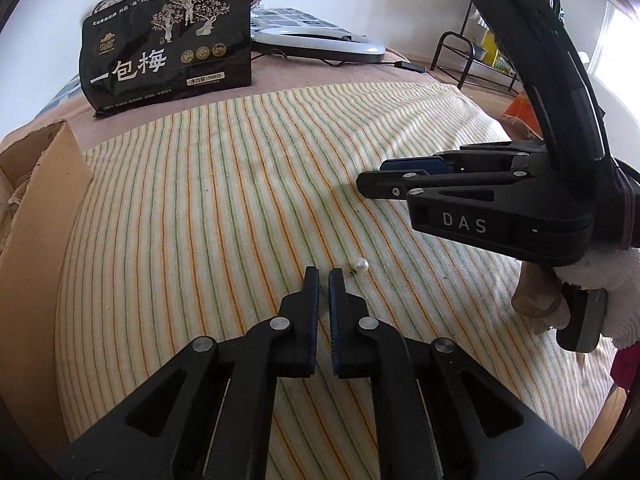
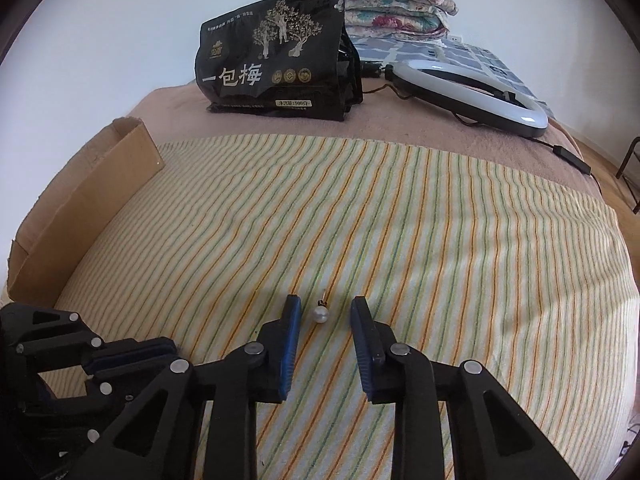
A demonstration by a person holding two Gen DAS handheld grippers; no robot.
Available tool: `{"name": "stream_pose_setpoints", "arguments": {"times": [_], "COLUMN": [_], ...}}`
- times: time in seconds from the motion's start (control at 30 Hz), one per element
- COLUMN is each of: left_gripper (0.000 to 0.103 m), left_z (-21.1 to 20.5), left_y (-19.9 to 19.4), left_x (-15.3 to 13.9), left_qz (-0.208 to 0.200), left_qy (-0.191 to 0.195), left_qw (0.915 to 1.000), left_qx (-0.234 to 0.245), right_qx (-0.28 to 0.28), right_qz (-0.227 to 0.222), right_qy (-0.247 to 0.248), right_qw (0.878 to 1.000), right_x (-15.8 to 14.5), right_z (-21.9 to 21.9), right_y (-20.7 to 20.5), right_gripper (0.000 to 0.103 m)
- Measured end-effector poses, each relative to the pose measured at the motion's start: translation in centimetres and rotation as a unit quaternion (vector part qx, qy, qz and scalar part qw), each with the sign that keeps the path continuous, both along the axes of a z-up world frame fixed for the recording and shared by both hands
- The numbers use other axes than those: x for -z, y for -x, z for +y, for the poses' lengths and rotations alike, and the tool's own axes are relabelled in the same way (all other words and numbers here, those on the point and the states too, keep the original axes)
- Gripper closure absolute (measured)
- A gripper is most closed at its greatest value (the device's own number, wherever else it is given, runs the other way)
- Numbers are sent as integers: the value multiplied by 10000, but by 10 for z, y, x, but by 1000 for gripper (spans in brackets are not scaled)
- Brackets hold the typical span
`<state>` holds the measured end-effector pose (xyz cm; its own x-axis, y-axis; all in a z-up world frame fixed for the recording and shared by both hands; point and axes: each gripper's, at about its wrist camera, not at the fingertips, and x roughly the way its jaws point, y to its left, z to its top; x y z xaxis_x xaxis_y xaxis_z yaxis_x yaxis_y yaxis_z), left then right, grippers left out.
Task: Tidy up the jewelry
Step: 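Grasp a pearl earring with the left tool while the right tool grasps the other earring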
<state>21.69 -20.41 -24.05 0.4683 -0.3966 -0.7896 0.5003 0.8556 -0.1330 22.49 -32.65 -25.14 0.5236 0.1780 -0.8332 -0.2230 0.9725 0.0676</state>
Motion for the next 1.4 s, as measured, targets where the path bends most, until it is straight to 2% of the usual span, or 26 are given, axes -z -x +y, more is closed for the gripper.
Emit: {"name": "stream_pose_setpoints", "arguments": {"times": [0.07, 0.1, 0.27, 0.33, 0.53, 0.8, 0.87, 0.97, 1.03, 1.07, 1.2, 1.23, 1.27, 1.3, 1.33, 1.37, 1.4], "left_gripper": [100, 100, 100, 100, 98, 96, 90, 67, 43, 42, 45, 49, 63, 74, 75, 84, 87], "left_z": [4, 5, 5, 2, -11, -22, -21, -22, -22, -22, -21, -21, -21, -20, -20, -21, -21], "left_y": [0, 0, 7, 13, 15, 3, 1, 2, 4, 5, 1, 1, 0, 0, 1, 3, 3], "left_x": [0, 0, -4, -8, -6, 4, 3, 1, -1, -2, 0, 2, 4, 5, 5, 5, 5], "left_qz": [17, 25, 111, 16, 40, 173, 224, 143, -28, -112, -135, -114, -89, -100, -143, -155, -150], "left_qy": [14, 34, 243, 243, 163, 12, 20, -11, -108, -119, -70, -78, -103, -148, -163, -142, -144], "left_qw": [10000, 10000, 9993, 9992, 9989, 9994, 9995, 9997, 9999, 9998, 9999, 9999, 9999, 9998, 9998, 9998, 9997], "left_qx": [-30, -34, 259, 305, 429, 309, 241, 216, 111, 66, 70, 48, 43, 43, 46, 71, 105], "right_qx": [28, 46, 83, 104, 173, 153, 147, 150, 152, 153, 149, 148, 147, 144, 142, 141, 139], "right_qz": [4, 11, 33, 27, 13, -5, -7, -6, -9, -8, -9, -9, -9, -10, -10, -11, -13], "right_qy": [62, 51, 17, 36, 35, 90, 98, 94, 82, 79, 89, 90, 93, 99, 105, 111, 114], "right_qw": [10000, 10000, 10000, 9999, 9998, 9998, 9998, 9998, 9998, 9999, 9998, 9998, 9998, 9998, 9998, 9998, 9998], "right_x": [0, 0, -1, -1, -2, -2, -2, -2, -2, -2, -2, -2, -2, -3, -3, -3, -3], "right_z": [0, -1, -3, -4, -11, -15, -14, -14, -14, -14, -15, -15, -15, -14, -14, -14, -14], "right_y": [0, 0, 1, 1, 3, 6, 6, 6, 6, 6, 6, 6, 6, 6, 7, 7, 7], "right_gripper": [95, 96, 96, 96, 96, 96, 96, 96, 96, 96, 96, 96, 96, 96, 96, 96, 96]}}
